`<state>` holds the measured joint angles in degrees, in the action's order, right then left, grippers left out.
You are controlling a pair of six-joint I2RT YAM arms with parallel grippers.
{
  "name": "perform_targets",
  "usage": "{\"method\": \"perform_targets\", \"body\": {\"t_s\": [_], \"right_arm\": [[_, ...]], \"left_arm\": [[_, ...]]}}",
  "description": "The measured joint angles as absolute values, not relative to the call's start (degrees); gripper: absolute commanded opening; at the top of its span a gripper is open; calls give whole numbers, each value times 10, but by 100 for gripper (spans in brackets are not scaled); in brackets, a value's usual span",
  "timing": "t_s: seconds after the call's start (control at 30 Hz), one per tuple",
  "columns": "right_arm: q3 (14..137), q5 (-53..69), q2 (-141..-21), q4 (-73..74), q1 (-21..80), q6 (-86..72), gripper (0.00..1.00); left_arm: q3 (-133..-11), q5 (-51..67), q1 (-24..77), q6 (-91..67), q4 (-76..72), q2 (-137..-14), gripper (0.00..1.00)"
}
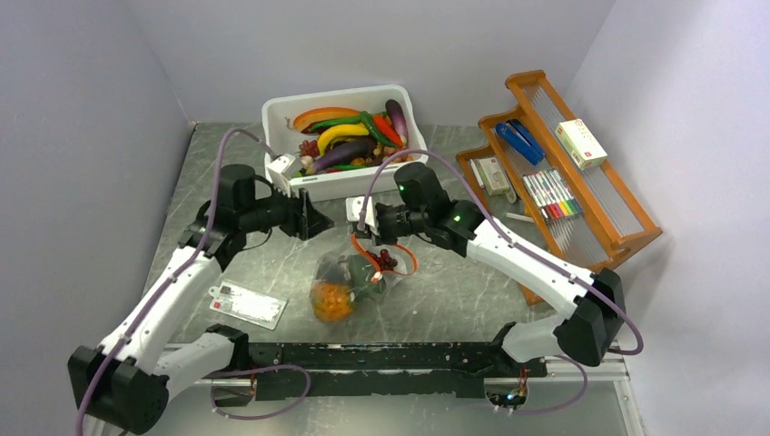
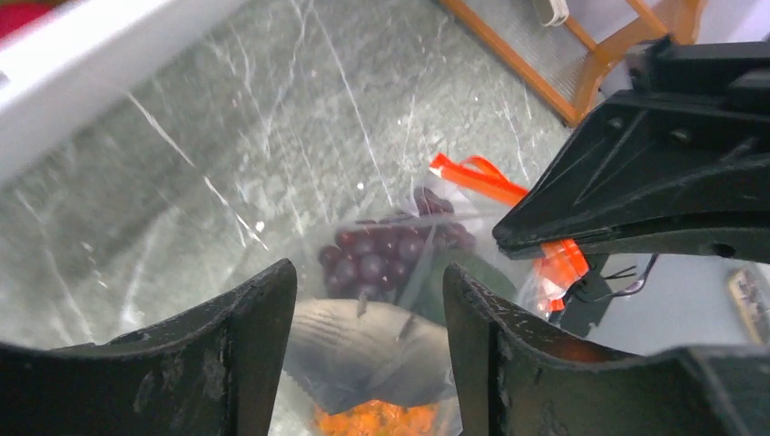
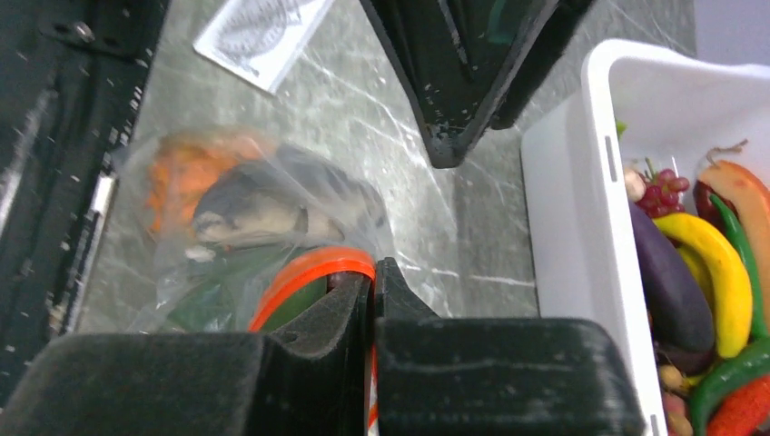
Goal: Place the food in the zip-top bag and seal the zipper
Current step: Place the zipper food storage bag at the center of the board.
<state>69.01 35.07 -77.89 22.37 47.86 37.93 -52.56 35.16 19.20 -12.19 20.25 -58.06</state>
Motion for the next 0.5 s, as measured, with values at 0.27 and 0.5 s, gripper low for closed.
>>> {"method": "perform_targets", "body": {"t_s": [0.27, 0.5], "right_arm": [[694, 361, -808, 219, 437, 496, 0], [723, 384, -831, 216, 430, 543, 0]], "left_arm": [[-432, 349, 192, -220, 161, -638, 67], [-380, 409, 192, -230, 54, -537, 69]]}}
